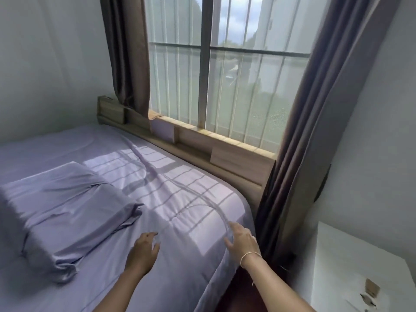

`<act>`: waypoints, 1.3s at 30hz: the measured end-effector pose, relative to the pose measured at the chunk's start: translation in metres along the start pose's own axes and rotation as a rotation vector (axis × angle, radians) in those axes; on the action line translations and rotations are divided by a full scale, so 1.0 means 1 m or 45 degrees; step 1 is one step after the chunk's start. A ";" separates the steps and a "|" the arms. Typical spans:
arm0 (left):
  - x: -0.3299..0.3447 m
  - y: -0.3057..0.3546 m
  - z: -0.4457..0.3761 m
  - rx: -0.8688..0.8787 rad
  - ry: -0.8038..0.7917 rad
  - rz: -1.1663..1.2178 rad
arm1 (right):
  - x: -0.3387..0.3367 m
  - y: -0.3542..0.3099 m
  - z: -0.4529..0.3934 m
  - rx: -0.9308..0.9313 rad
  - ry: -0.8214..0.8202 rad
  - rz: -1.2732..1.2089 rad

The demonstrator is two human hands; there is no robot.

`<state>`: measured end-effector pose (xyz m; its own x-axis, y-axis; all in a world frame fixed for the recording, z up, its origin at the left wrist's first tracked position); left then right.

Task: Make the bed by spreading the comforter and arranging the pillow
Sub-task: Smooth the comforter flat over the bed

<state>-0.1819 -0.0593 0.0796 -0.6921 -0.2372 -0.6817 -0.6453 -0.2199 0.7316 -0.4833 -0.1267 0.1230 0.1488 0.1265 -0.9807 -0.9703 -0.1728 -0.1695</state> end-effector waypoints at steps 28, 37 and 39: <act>0.288 -0.038 -0.268 -0.795 0.088 -0.360 | 0.194 0.095 -0.443 -0.303 -0.526 0.121; 0.306 -0.051 -0.279 -0.756 0.211 -0.546 | 0.238 0.076 -0.450 -0.506 -0.162 0.294; 0.308 -0.047 -0.285 -0.692 0.203 -0.525 | 0.240 0.076 -0.446 -0.609 -0.108 0.248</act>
<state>-0.2726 -0.3914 -0.1638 -0.3429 -0.1592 -0.9258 -0.5630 -0.7541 0.3382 -0.4364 -0.5448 -0.1688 -0.0609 0.1225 -0.9906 -0.7800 -0.6251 -0.0294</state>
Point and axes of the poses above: each hand's wrist, its own z-axis away from the middle knuckle, its own x-axis out of the palm, y = z × x, the point moved 8 cm from there along -z, towards the middle knuckle, and after that the axes turned 13 degrees about z, right-handed, at the moved point
